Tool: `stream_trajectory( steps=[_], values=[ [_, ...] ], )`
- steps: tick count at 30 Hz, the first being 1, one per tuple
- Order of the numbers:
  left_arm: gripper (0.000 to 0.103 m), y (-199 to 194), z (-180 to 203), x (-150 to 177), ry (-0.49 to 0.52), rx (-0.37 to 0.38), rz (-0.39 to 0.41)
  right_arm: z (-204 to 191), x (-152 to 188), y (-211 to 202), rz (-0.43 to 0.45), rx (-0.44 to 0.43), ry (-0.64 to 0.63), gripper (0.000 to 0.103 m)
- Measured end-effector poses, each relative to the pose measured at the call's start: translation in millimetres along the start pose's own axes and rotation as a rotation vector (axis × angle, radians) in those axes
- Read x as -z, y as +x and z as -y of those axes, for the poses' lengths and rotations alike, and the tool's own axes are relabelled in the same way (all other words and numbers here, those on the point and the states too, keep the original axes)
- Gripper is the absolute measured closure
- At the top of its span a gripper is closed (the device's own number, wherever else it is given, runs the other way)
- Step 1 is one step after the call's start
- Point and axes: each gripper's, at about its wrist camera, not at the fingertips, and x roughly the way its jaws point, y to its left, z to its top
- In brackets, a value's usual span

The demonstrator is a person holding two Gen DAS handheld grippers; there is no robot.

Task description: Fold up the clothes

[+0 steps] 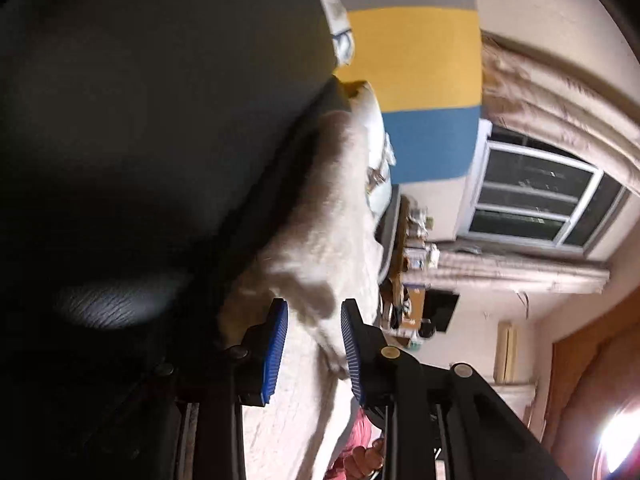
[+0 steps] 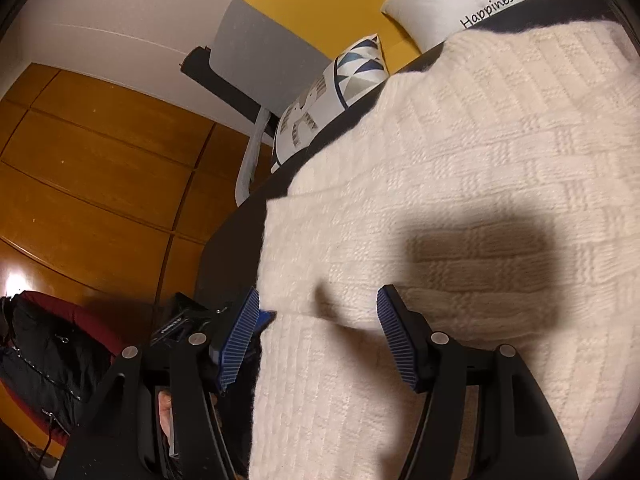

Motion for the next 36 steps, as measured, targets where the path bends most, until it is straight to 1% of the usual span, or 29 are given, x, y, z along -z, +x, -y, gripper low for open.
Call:
stream_trajectory(
  steps=[3,5,7,9,10,11,12,13,14,15,17,19,21,23,24,26,29,30,32,33,34,36],
  values=[
    [0.077,-5,-5,5,-0.044,0.014,0.053,2,-1,-6,0.014,-0.005,0.001,0.038],
    [0.076,-2,-5,-1,-0.075,0.036,0.061,4,-2,-10,0.030,-0.006,0.000,0.038],
    [0.076,4,-2,-4,-0.095,0.019,0.082,7,-3,-11,0.039,0.003,0.005,0.038],
    [0.076,11,0,-4,-0.121,0.034,0.082,7,-5,-14,0.052,0.028,-0.007,0.038],
    [0.076,13,0,-3,-0.145,0.021,0.107,8,-6,-15,0.059,0.040,-0.013,0.038],
    [0.078,13,-1,-2,-0.158,0.027,0.138,8,-7,-16,0.066,0.053,-0.019,0.038],
    [0.093,11,0,0,-0.145,0.041,0.170,9,-8,-19,0.078,0.067,-0.025,0.038],
    [0.100,10,1,2,-0.133,0.054,0.202,10,-9,-22,0.091,0.082,-0.030,0.038],
    [0.098,8,2,4,-0.121,0.070,0.232,12,-10,-26,0.104,0.097,-0.036,0.038],
    [0.098,3,1,7,-0.118,0.105,0.255,14,-11,-33,0.129,0.117,-0.043,0.038],
    [0.098,-5,-1,10,-0.111,0.150,0.279,21,-11,-45,0.166,0.136,-0.033,0.038],
    [0.099,-11,-7,11,-0.118,0.163,0.294,36,-12,-57,0.205,0.141,0.009,0.038],
    [0.099,-12,-12,10,-0.124,0.149,0.288,53,-12,-65,0.230,0.174,0.055,0.038],
    [0.099,-13,-18,8,-0.127,0.132,0.283,64,-12,-70,0.244,0.171,0.083,0.038],
    [0.099,-16,-18,9,-0.115,0.105,0.281,72,-12,-73,0.254,0.162,0.100,0.038],
    [0.099,-20,-19,12,-0.113,0.087,0.275,80,-13,-75,0.259,0.156,0.124,0.038],
    [0.098,-32,-17,19,-0.083,0.011,0.268,81,-16,-84,0.275,0.158,0.121,0.038],
    [0.093,-36,-17,21,-0.081,-0.014,0.262,81,-17,-90,0.282,0.144,0.126,0.038],
    [0.086,-45,-19,25,-0.113,-0.008,0.225,83,-19,-101,0.295,0.126,0.133,0.038],
    [0.086,-50,-20,27,-0.125,-0.008,0.210,84,-20,-107,0.301,0.122,0.137,0.038],
    [0.086,-58,-14,29,-0.103,-0.027,0.221,85,-20,-113,0.306,0.117,0.140,0.038],
    [0.086,-69,6,33,-0.004,-0.029,0.249,91,-19,-127,0.329,0.108,0.166,0.038]
  ],
)
